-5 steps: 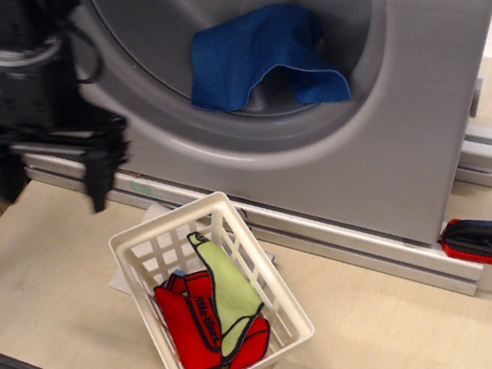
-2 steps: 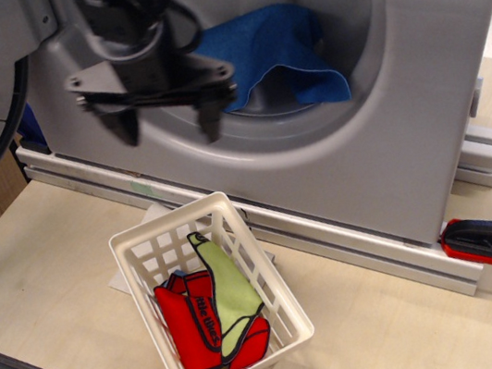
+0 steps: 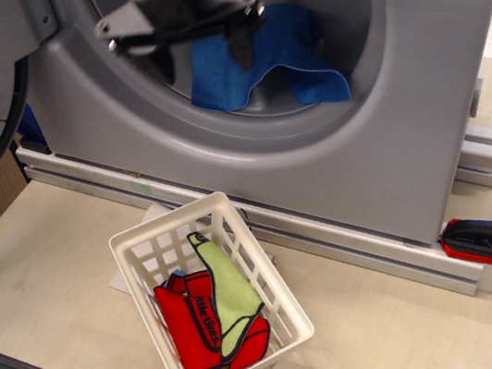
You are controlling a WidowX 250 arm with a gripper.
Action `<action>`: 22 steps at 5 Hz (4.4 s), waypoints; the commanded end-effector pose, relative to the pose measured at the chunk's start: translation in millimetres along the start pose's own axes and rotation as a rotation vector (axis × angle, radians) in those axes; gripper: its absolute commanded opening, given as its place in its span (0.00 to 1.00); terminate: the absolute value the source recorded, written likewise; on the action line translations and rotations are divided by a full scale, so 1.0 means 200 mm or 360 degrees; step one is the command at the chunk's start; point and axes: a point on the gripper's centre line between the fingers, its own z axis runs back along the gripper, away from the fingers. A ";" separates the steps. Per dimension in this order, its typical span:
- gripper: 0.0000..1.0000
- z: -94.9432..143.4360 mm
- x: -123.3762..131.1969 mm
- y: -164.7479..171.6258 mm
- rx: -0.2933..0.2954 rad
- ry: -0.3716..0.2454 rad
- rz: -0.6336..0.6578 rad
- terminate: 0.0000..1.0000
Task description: Take clothes out of laundry machine
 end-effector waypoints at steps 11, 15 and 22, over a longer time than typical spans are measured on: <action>0.00 0.12 -0.04 0.08 0.0261 0.0605 -0.0028 0.00; 0.00 -0.14 -0.52 0.20 0.0364 0.0885 -0.0132 0.00; 1.00 -0.22 -0.69 0.27 0.0332 0.0848 0.0109 0.00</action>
